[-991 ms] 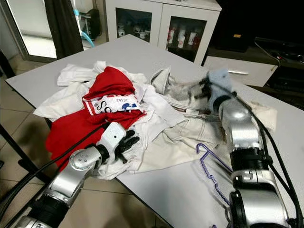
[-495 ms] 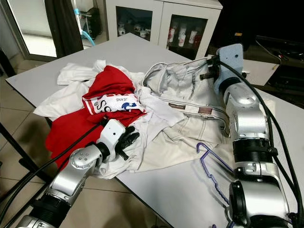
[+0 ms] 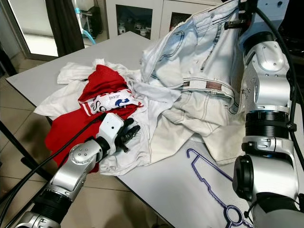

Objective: Hang hanger

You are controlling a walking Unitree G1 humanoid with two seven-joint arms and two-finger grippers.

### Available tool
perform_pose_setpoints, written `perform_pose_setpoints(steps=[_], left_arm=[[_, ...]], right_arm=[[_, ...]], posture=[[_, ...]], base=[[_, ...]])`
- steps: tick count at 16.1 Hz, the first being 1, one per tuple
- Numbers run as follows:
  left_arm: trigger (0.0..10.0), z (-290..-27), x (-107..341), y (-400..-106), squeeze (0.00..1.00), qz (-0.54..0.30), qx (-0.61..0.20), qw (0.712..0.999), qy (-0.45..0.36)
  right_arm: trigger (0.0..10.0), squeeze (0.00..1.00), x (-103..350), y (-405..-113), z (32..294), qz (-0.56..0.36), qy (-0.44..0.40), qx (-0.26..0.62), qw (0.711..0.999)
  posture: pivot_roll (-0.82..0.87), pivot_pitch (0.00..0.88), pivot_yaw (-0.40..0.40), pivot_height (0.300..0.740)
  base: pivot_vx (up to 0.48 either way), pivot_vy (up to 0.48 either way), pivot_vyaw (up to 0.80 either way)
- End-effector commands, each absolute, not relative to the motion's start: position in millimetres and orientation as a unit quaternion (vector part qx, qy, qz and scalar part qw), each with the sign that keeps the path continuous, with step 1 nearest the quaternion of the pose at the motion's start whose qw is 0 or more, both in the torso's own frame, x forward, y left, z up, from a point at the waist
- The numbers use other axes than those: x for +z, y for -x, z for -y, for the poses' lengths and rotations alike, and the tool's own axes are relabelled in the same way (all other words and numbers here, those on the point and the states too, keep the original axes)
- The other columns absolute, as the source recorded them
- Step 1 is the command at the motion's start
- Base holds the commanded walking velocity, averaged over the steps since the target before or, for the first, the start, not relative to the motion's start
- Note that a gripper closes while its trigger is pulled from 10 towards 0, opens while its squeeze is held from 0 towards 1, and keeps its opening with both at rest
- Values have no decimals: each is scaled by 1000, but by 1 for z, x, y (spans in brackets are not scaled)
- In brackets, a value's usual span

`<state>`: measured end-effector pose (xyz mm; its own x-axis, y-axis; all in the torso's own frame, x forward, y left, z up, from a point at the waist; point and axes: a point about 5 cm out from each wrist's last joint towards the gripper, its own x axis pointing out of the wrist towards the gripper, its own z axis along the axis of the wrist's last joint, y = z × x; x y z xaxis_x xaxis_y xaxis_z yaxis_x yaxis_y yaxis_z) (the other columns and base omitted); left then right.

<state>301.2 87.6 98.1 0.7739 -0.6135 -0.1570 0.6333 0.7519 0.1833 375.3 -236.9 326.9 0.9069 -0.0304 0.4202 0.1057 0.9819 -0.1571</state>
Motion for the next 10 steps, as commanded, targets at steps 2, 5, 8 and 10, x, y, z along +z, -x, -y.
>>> perform_pose_setpoints(steps=[2, 5, 8, 10], left_arm=[[10000, -89, 100, -302, 0, -40, -325, 938, -113], [10000, -88, 99, -302, 0, -40, -327, 937, -113], [10000, -87, 100, -303, 0, -39, -329, 936, -114], [10000, -86, 101, -304, 0, -38, -330, 936, -115]], right_arm=[[0, 0, 362, -361, 244, 295, 81, -62, 950], [0, 0, 376, -355, 252, 337, 76, -88, 934], [0, 0, 392, -350, 260, 362, 81, -111, 922], [0, 0, 399, -351, 262, 362, 85, -107, 922]], posture=[[-16, 0, -63, 740], [-24, 0, -58, 740], [-29, 0, -54, 740], [-33, 0, -52, 740]], base=[[0, 0, 0], [0, 0, 0], [0, 0, 0], [0, 0, 0]])
